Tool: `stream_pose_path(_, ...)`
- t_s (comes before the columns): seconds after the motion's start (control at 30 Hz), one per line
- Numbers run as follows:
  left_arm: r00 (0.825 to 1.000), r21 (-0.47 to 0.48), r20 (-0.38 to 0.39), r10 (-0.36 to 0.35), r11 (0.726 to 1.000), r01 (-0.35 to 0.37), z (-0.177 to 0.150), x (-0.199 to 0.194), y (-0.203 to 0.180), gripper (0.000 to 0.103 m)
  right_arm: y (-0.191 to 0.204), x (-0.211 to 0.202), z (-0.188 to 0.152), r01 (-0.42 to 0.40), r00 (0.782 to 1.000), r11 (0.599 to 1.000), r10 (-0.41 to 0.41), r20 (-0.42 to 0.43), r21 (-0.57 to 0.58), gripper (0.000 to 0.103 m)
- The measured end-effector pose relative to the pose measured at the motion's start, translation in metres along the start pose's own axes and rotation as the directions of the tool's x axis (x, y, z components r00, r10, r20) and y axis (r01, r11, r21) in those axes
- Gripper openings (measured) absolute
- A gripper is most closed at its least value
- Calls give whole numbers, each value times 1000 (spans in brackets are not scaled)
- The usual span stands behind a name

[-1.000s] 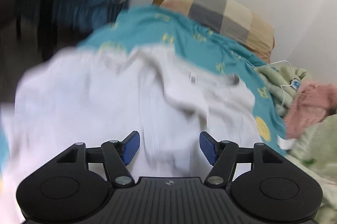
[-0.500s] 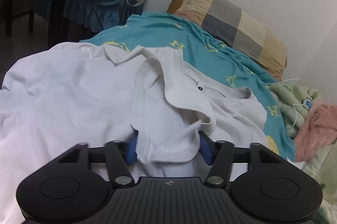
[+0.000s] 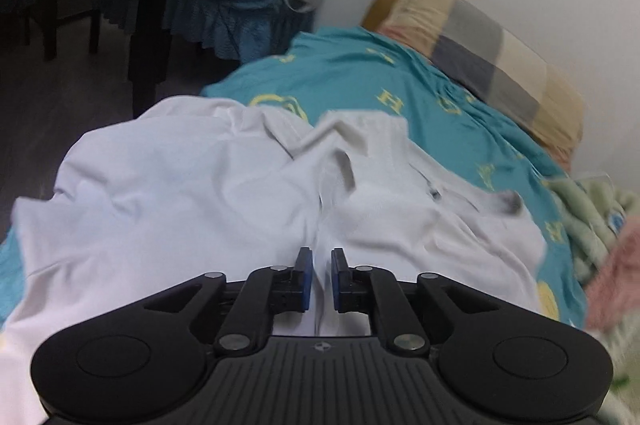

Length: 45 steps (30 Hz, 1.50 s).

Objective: Fold clothes

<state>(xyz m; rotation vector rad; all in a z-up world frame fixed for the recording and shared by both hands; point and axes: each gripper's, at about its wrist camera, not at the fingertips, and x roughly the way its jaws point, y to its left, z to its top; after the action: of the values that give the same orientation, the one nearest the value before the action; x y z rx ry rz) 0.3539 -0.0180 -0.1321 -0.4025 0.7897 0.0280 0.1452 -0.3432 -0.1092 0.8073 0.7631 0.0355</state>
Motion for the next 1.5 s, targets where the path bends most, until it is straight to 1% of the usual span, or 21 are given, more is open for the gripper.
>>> stream_pose_path(0.03, 1000, 15, -18, -15, 1000, 15, -6, -14, 2, 20, 0, -2, 1, -1, 1000, 1000, 1, 4, -4, 67)
stream_pose_path(0.1, 997, 49, -60, -37, 998, 40, -22, -44, 5, 39, 0, -5, 2, -8, 1000, 1000, 8, 2, -13, 67)
stream_pose_path(0.17, 991, 83, -124, -50, 995, 61, -44, -78, 11, 46, 2, -7, 2, -12, 1000, 1000, 12, -2, -27, 67)
stream_pose_path(0.23, 975, 98, -215, -54, 992, 76, -72, -111, 18, 50, 6, -8, 0, -8, 1000, 999, 8, -8, -52, 67)
stream_pose_path(0.3, 950, 105, -305, -64, 989, 101, -100, -142, 25, 61, 10, -9, -2, -3, 1000, 997, 2, -14, -79, 67)
stream_pose_path(0.37, 925, 106, -373, -79, 986, 127, -129, -168, 32, 64, 12, -11, -4, -1, 1000, 996, -1, -20, -92, 67)
stream_pose_path(0.47, 879, 115, -471, -80, 982, 151, -166, -196, 40, 64, 12, -15, -6, 1, 1000, 995, -4, -26, -97, 67)
stream_pose_path(0.53, 856, 137, -512, -76, 976, 168, -185, -210, 43, 64, 12, -18, -8, 5, 1000, 995, -7, -25, -99, 67)
stream_pose_path(0.63, 836, 193, -546, -60, 962, 195, -207, -226, 40, 64, 12, -20, -10, 18, 1000, 994, -21, -21, -107, 67)
stream_pose_path(0.7, 815, 226, -576, -58, 947, 227, -218, -233, 37, 64, 12, -20, -11, 27, 999, 993, -30, -22, -114, 67)
stream_pose_path(0.77, 795, 258, -605, -44, 934, 248, -228, -239, 33, 62, 13, -17, -12, 32, 999, 993, -36, -32, -118, 67)
stream_pose_path(0.87, 775, 285, -632, -23, 923, 259, -233, -244, 30, 59, 13, -12, -15, 34, 998, 992, -40, -52, -120, 67)
stream_pose_path(0.9, 769, 291, -640, -16, 920, 261, -234, -246, 30, 49, 14, -11, -16, 34, 998, 992, -41, -57, -124, 67)
stream_pose_path(0.93, 762, 297, -648, -9, 918, 264, -235, -247, 29, 28, 14, -10, -16, 34, 997, 991, -42, -62, -127, 67)
stream_pose_path(0.97, 755, 303, -655, -3, 915, 266, -236, -249, 29, 20, 14, -10, -17, 34, 997, 991, -43, -65, -130, 67)
stream_pose_path(1.0, 749, 309, -663, 4, 912, 269, -237, -251, 29, 5, 15, -10, -17, 33, 997, 991, -42, -65, -132, 67)
stream_pose_path(1.07, 751, 306, -661, 6, 915, 262, -235, -258, 30, 4, 16, -10, -18, 33, 997, 990, -42, -65, -137, 67)
stream_pose_path(1.3, 744, 279, -669, 0, 927, 251, -239, -279, 38, 3, 18, -11, -19, 38, 997, 988, -48, -62, -153, 67)
stream_pose_path(1.37, 762, 311, -648, 6, 915, 257, -238, -279, 38, 3, 21, -10, -20, 41, 997, 985, -52, -61, -167, 67)
stream_pose_path(1.47, 786, 330, -619, -14, 902, 277, -231, -287, 37, 7, 25, -10, -23, 48, 996, 979, -61, -59, -198, 67)
stream_pose_path(1.5, 800, 350, -600, -16, 894, 281, -230, -289, 32, 16, 27, -10, -24, 51, 996, 976, -64, -57, -210, 67)
